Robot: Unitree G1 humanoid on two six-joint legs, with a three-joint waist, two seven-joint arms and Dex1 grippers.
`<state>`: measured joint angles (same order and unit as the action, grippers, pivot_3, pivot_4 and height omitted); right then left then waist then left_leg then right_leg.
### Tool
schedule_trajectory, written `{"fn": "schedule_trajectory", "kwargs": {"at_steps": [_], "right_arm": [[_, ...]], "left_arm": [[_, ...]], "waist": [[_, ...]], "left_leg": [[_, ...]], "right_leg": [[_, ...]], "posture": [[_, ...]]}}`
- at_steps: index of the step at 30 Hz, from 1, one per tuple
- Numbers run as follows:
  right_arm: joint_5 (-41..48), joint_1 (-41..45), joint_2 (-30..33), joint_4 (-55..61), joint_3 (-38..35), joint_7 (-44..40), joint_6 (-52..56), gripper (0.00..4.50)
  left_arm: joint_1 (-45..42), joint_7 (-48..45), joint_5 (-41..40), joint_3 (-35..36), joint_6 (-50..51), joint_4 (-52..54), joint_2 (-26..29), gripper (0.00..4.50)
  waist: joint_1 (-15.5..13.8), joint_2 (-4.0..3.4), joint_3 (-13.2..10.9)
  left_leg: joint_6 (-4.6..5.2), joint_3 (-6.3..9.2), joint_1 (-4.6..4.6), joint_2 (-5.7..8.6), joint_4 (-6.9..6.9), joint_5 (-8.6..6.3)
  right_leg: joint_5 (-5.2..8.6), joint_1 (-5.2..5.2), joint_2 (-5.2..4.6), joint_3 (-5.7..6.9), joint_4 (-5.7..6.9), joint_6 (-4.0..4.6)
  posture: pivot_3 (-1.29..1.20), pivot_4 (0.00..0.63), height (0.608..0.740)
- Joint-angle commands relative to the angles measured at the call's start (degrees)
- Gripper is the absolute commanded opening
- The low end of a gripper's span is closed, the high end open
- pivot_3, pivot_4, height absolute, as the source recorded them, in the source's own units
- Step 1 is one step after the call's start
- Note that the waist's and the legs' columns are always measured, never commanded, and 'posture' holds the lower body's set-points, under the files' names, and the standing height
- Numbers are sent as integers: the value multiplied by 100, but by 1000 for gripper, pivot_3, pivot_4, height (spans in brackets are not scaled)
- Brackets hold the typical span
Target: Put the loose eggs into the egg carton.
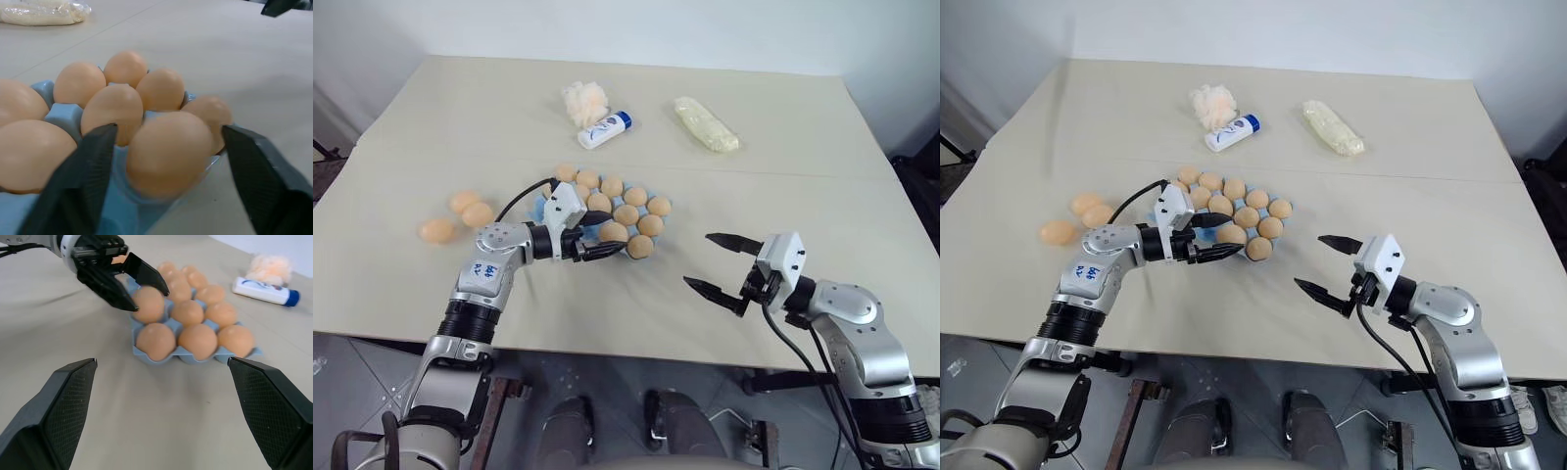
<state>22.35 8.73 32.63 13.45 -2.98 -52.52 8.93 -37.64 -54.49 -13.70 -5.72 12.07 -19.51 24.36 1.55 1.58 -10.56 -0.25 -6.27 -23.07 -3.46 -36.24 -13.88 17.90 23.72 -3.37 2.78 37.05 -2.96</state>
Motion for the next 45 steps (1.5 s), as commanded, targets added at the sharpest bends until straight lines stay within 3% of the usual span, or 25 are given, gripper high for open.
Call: {"fn": "schedule_trajectory", "kwargs": {"at_steps": [1,10,17,21,28,36,45], "right_arm": [[174,83,6,173,-80,-58,-72,4500],[195,374,-165,-116,236,-374,-176,4500],[235,781,-311,-355,512,-681,-189,4500],[225,912,-352,-471,562,-757,-195,4500],[202,1122,-397,-616,644,-857,-176,4500],[174,1283,-432,-553,676,-719,-59,4500],[177,1061,-418,-288,645,-496,28,4500]], "left_arm": [[3,25,23,107,-136,69,28,4487],[1239,262,-666,1531,-592,1278,555,4487],[3081,1962,-672,3356,-993,2041,319,4487],[3561,2889,-614,3848,-887,1985,86,4487],[2947,2995,-434,3134,-734,1902,181,4487],[937,2845,-26,2372,-543,-79,594,4487],[456,2546,132,2011,-525,-923,740,4487]], "waist": [[-7,0,0],[-2,0,0],[24,0,0],[-45,0,0],[-166,2,1],[-83,2,1],[-3,3,0]], "left_leg": [[0,1,0,0,0,0],[-5,2,2,-9,8,-2],[-1,-1,7,-11,9,-6],[-1,8,10,-10,11,-6],[-23,4,1,-9,10,-19],[1,-22,2,-17,19,-6],[2,-37,-3,-22,12,-17]], "right_leg": [[0,0,0,1,0,0],[0,1,3,1,-1,0],[-2,-2,-8,-3,-8,2],[-1,-5,-12,4,-9,6],[-12,-9,-23,9,-33,20],[-19,0,-17,18,-28,11],[-18,10,-8,21,-22,4]], "posture": [[0,150,740],[0,150,740],[0,150,740],[0,150,740],[0,150,740],[0,150,740],[0,150,740]]}}
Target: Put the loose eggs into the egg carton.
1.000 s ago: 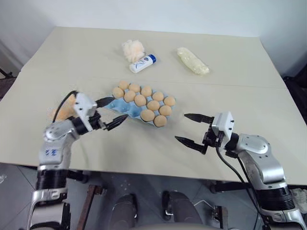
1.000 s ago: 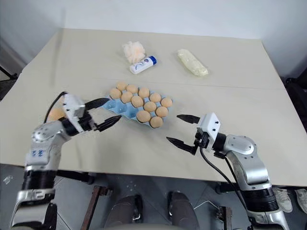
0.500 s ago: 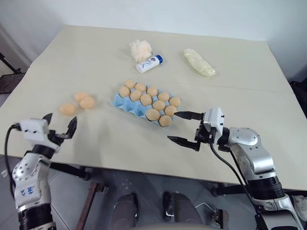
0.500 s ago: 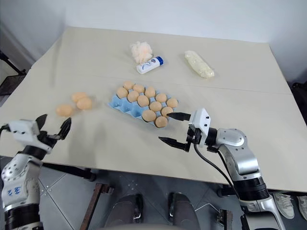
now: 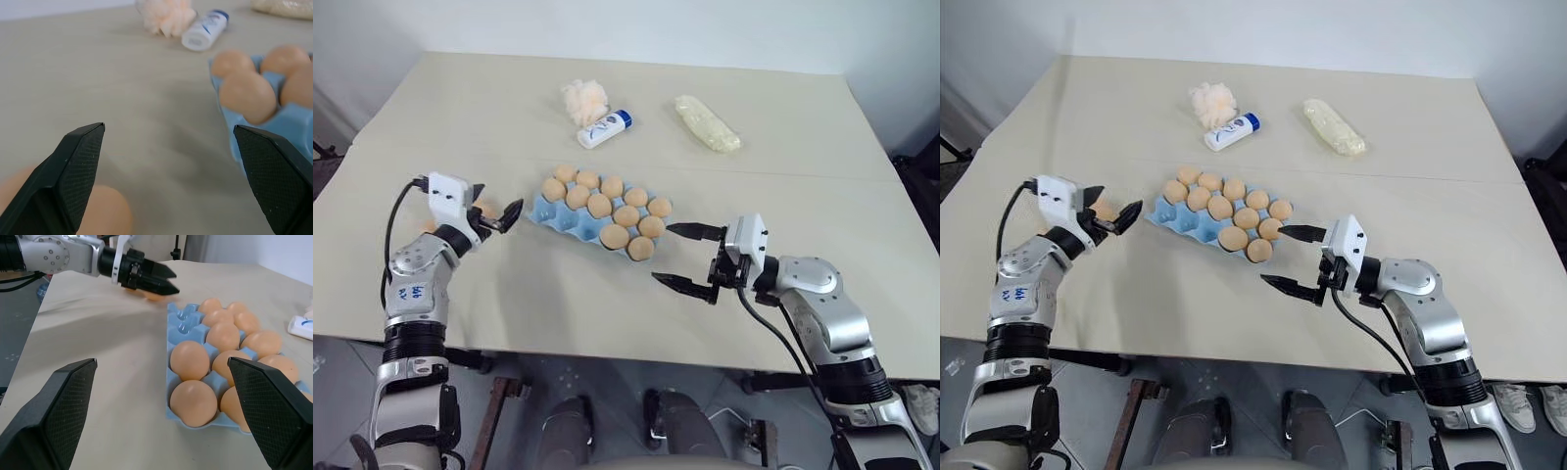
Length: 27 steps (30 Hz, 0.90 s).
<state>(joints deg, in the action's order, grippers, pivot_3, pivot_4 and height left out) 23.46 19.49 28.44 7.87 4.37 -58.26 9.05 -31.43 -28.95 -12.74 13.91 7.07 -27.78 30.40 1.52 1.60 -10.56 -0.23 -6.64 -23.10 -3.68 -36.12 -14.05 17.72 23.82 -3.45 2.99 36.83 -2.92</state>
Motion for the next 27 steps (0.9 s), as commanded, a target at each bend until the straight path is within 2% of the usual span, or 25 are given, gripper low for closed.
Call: {"fn": "schedule_trajectory", "kwargs": {"at_steps": [1,12,27], "right_arm": [[68,-23,-2,287,-89,103,26,4500],[45,-105,14,300,-87,177,-11,4500],[16,-90,4,256,-91,187,-50,4500]], "left_arm": [[-183,35,53,56,-72,-140,140,4487],[-34,100,-144,313,-60,-7,186,4487],[-92,-166,-158,23,637,-163,71,4487]], "waist": [[-2,1,0],[5,1,0],[-6,0,0]], "left_leg": [[0,-1,1,0,-1,0],[-2,-3,5,0,-1,8],[-1,-4,11,2,-4,9]], "right_leg": [[0,0,0,-1,1,0],[-1,1,-4,-3,7,1],[-1,-3,-6,-3,12,1]], "posture": [[0,150,740],[0,150,740],[0,150,740]]}}
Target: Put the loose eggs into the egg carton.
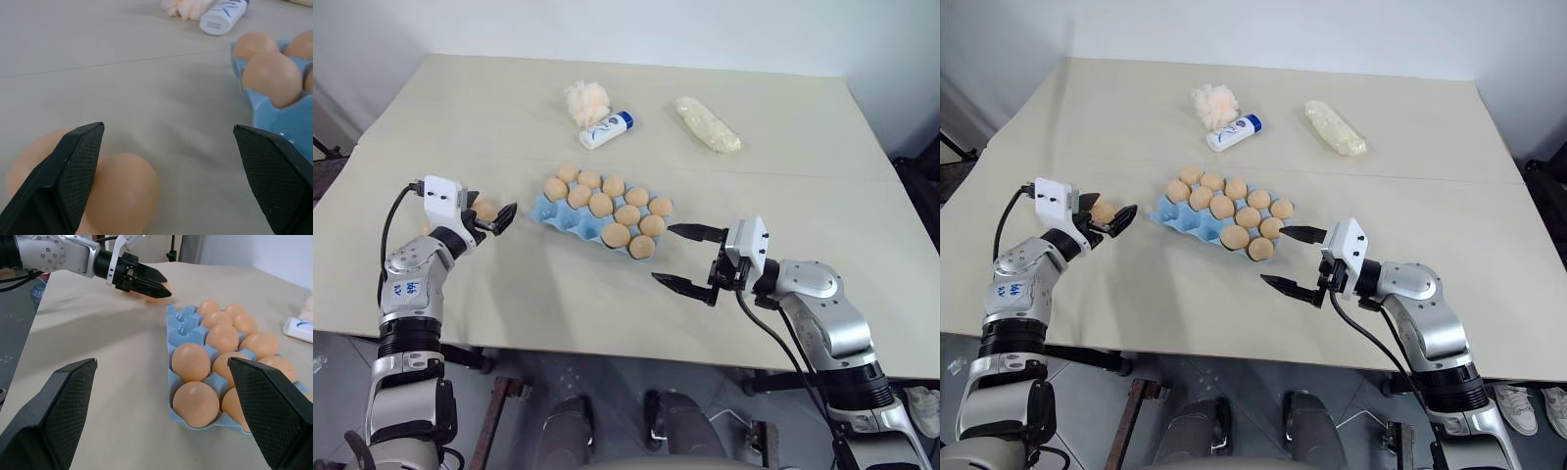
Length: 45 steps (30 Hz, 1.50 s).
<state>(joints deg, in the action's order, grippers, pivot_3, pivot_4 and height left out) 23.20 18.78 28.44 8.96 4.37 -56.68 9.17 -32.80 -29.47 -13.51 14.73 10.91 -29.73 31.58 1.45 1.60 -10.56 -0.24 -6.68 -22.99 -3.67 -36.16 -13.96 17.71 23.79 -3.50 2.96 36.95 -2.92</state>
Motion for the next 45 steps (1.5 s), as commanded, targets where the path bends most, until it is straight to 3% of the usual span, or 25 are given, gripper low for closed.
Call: {"fn": "schedule_trajectory", "kwargs": {"at_steps": [1,12,22,33,45], "right_arm": [[41,-19,3,148,-92,33,-61,4500],[33,-31,-8,119,-106,63,-94,4500],[16,31,-93,-10,-45,26,-148,4500],[4,32,-83,-5,-68,10,-120,4500],[11,45,-80,72,-78,51,-69,4500]], "left_arm": [[41,-135,-92,-64,312,40,-45,4487],[412,-684,-899,-18,1504,1521,-83,4487],[607,-809,-1163,494,821,2150,-44,4487],[986,-613,-547,293,486,1518,207,4487],[392,-630,-184,-212,175,322,-16,4487]], "waist": [[0,0,0],[11,0,0],[13,0,0],[6,0,0],[26,0,0]], "left_leg": [[0,0,1,0,0,0],[0,-1,9,0,3,1],[-2,0,6,-1,4,0],[-2,-1,6,-3,11,0],[0,-2,0,0,12,-2]], "right_leg": [[0,-1,0,-1,0,0],[0,-8,-2,-5,0,0],[1,-5,-2,-7,-5,2],[2,-2,-2,-9,-8,4],[2,2,-7,-5,-10,3]], "posture": [[0,150,740],[0,150,740],[0,150,740],[0,150,740],[0,150,740]]}}
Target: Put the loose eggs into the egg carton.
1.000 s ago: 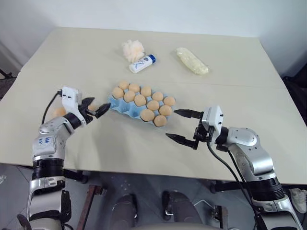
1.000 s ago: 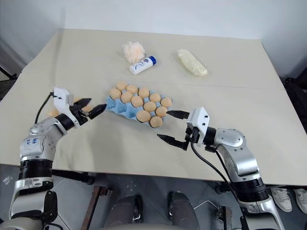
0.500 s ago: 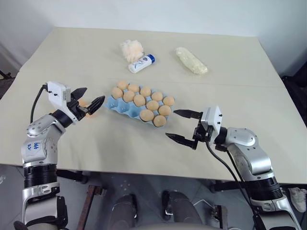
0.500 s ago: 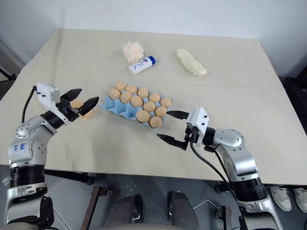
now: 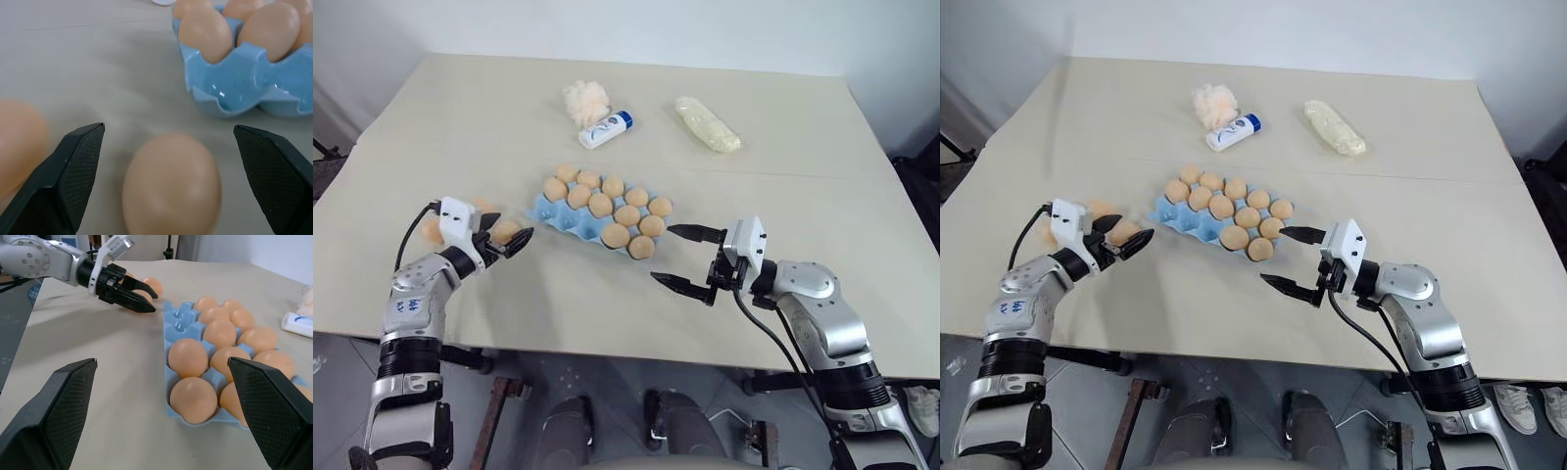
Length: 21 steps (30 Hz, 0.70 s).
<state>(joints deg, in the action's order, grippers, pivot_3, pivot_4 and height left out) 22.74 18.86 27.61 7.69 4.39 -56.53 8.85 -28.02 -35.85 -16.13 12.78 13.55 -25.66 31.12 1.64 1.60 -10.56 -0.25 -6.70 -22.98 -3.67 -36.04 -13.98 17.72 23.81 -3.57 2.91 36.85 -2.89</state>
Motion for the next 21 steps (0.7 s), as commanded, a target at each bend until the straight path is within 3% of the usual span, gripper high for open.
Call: {"fn": "schedule_trajectory", "kwargs": {"at_steps": [1,3,9,13,15,21], "right_arm": [[62,27,5,216,-91,51,-28,4500],[56,12,12,234,-98,66,-26,4500],[62,-45,25,303,-114,131,-5,4500],[54,-101,61,354,-166,193,10,4500],[60,-179,117,376,-269,249,15,4500],[49,-255,128,466,-275,364,1,4500]], "left_arm": [[-78,-10,77,-19,-109,-94,34,4308],[-45,-31,85,-11,-152,-94,47,3964],[129,-276,-104,93,-256,171,54,2143],[229,-720,-685,225,-270,934,-128,2143],[59,-915,-882,-73,-269,1440,-462,2143],[-425,-984,-470,-921,-203,1345,-996,2143]], "waist": [[10,0,0],[4,0,0],[-8,0,0],[-9,0,0],[-50,0,0],[-140,0,0]], "left_leg": [[0,0,-1,-1,0,0],[-2,-1,0,-1,0,-1],[-1,-1,-2,-1,-4,-1],[-1,1,-2,-2,-3,-1],[-1,4,-6,-2,-3,-1],[6,-4,-6,6,-16,1]], "right_leg": [[0,2,1,0,0,0],[0,2,3,0,3,0],[0,2,2,2,3,-1],[0,3,2,1,4,0],[0,3,2,2,3,0],[-2,-6,2,-2,-3,-3]], "posture": [[0,150,740],[0,150,740],[0,150,740],[0,150,740],[0,150,740],[0,150,740]]}}
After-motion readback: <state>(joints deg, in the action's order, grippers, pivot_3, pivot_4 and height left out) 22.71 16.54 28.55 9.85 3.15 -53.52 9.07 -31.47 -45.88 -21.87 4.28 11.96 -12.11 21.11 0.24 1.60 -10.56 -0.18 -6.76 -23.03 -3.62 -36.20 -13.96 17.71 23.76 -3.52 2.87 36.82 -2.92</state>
